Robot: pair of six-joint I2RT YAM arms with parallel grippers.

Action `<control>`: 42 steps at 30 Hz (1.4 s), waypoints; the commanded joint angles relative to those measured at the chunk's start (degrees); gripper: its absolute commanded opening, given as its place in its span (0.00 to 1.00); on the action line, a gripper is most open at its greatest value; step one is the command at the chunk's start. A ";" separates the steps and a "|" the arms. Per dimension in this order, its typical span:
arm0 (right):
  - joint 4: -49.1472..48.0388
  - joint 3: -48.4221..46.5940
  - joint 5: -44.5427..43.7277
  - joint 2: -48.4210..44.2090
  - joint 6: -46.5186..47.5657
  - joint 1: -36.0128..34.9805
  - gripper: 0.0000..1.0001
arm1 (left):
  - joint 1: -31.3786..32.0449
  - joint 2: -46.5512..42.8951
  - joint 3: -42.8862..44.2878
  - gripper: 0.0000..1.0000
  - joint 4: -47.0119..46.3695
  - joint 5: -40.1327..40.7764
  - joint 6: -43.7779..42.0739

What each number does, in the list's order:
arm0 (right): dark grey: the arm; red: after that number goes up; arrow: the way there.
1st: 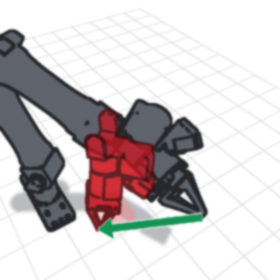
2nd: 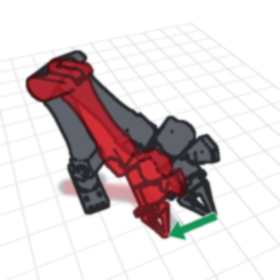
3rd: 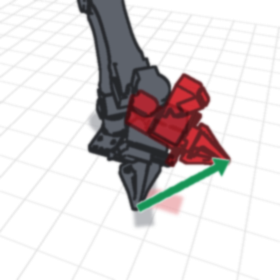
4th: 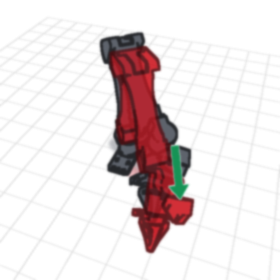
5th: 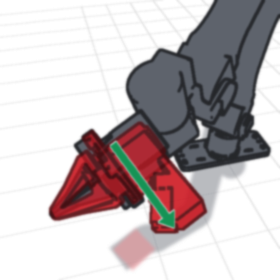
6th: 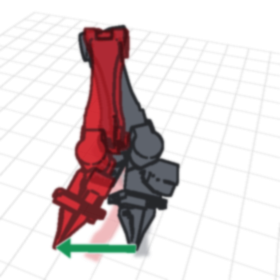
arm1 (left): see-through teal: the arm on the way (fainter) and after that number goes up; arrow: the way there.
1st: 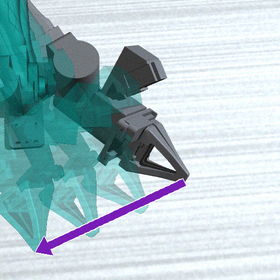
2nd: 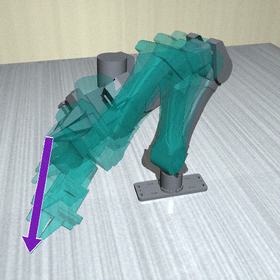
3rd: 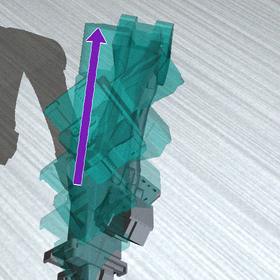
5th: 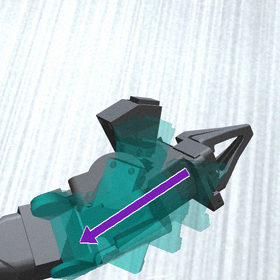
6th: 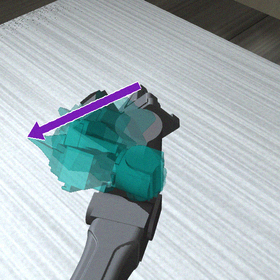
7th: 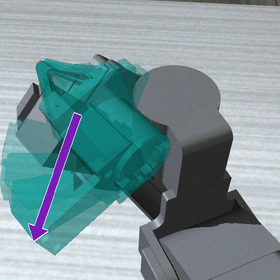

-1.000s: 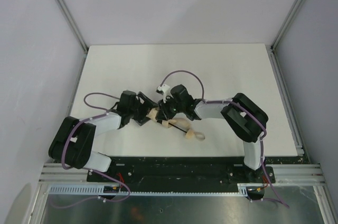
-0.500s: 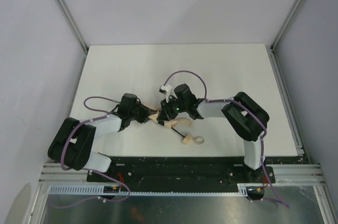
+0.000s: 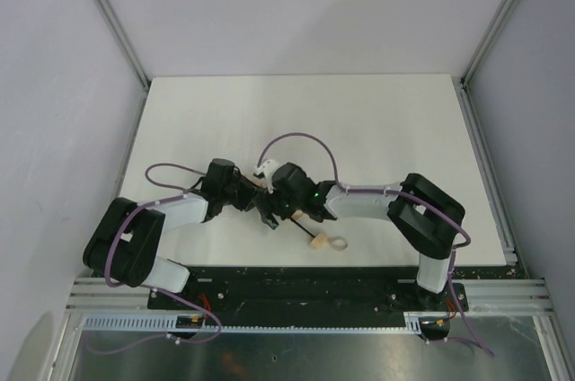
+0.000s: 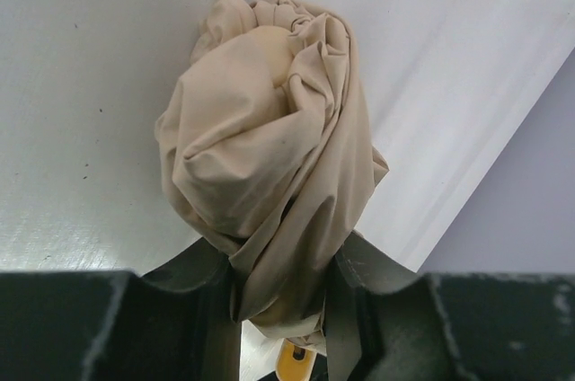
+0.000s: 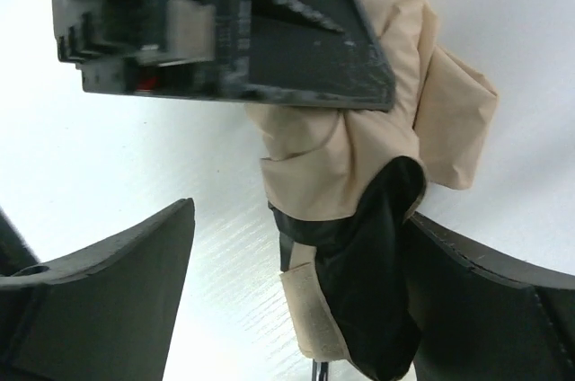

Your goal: Put away the umbrella

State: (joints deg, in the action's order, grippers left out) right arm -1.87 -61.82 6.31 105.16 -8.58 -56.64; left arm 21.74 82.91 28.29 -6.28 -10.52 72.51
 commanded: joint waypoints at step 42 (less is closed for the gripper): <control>-0.09 3.28 17.64 7.36 2.69 5.86 0.00 | -1.34 8.33 3.34 0.88 18.30 8.81 -7.80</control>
State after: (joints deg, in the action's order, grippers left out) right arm -9.54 -61.89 16.36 110.54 -4.25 -51.20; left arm 18.83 84.73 35.11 2.74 -8.34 66.87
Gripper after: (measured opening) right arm 0.379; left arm 0.936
